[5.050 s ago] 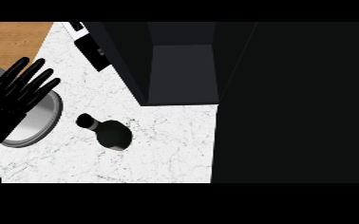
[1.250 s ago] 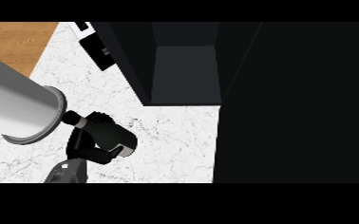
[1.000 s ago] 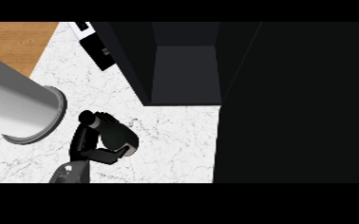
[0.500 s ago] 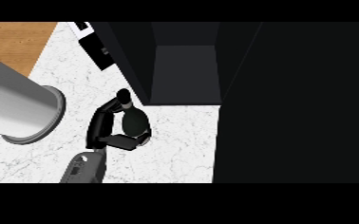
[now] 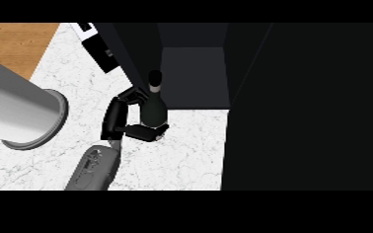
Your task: Pick up the wine, place it into the cabinet and close the cabinet
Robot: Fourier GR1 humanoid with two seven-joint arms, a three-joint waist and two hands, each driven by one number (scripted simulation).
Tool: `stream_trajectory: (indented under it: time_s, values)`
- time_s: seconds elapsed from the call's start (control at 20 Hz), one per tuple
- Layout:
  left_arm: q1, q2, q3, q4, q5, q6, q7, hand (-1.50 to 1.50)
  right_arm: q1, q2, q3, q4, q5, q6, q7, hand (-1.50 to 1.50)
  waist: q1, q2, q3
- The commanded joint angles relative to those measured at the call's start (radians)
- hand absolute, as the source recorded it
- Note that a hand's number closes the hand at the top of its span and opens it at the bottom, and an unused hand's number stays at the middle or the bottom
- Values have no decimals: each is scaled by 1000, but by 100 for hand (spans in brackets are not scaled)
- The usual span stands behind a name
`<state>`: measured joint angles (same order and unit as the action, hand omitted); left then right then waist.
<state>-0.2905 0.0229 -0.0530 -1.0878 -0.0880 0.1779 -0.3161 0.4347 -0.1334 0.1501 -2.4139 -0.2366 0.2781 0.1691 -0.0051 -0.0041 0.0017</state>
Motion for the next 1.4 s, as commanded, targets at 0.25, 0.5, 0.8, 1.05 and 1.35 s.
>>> stream_trajectory:
  time_s: [0.25, 0.5, 0.8, 1.05, 1.35]
  values:
    - [-164, -21, -162, -13, -30, 161, 195, 150, 30, -6, -16, -92, -77, 16, 22, -150, -30, 2, -1]
    - [-162, -20, -214, -17, 34, 210, 217, 150, 54, -13, -11, -96, -98, 33, 22, -150, -44, 4, -2]
    - [-205, -19, -229, 46, 8, 272, 257, 150, 34, 10, 6, -68, -70, 23, 1, -150, -60, 10, -2]
    - [-213, -19, -266, 91, -70, 375, 295, 150, -2, -1, 10, -76, -80, 36, 13, -150, -80, 14, -2]
    - [-221, 1, -278, 107, -119, 414, 351, 150, -23, -4, -5, -25, -81, 53, -15, -150, -91, 19, -1]
